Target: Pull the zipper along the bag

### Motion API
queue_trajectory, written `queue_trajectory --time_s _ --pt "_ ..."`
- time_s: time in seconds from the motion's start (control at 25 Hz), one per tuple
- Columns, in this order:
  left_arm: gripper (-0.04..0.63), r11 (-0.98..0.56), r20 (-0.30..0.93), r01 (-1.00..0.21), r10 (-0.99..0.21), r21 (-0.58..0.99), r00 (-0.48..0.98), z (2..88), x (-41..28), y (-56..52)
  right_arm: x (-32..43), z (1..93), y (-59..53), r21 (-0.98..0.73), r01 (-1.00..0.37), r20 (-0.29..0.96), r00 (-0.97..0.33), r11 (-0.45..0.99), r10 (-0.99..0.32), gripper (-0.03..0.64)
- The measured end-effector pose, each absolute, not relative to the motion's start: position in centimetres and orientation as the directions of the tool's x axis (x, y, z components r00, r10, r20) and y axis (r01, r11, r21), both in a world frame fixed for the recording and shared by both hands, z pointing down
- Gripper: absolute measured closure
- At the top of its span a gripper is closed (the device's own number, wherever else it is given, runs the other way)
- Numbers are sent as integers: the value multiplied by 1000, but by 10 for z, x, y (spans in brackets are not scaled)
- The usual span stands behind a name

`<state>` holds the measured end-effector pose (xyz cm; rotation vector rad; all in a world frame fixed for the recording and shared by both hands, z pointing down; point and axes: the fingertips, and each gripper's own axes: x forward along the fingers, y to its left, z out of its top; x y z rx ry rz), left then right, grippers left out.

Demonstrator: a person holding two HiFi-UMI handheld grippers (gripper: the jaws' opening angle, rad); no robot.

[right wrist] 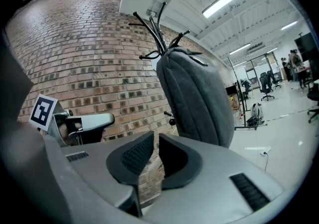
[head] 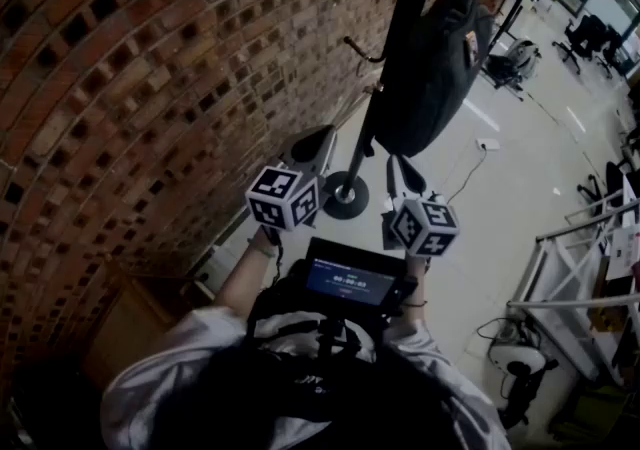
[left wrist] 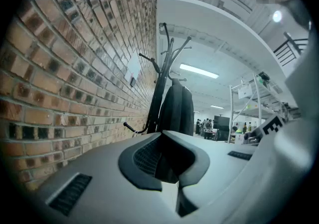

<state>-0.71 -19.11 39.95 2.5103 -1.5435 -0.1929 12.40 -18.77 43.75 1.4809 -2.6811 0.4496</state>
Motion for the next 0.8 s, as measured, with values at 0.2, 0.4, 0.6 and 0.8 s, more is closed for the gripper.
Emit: queue_trajectory --time_s 0.2,0.4,0.6,0.8 --pt "588 -497 -31 -838 -863 224 504 395 -20 -229 108 441 -231 -204 -862 203 -501 465 -841 529" --pt "588 -550 -30 -798 -827 247 561 403 -22 -259 113 451 -255 -253 -891 232 -435 377 -870 529" --pt "588 -588 -30 -764 -797 265 603 407 -9 -271 110 456 -271 -312 -891 274 -416 328 -867 478" --pt "588 -603 -26 -752 -784 266 620 409 2 -273 107 445 -278 -379 -871 254 -422 312 -870 463"
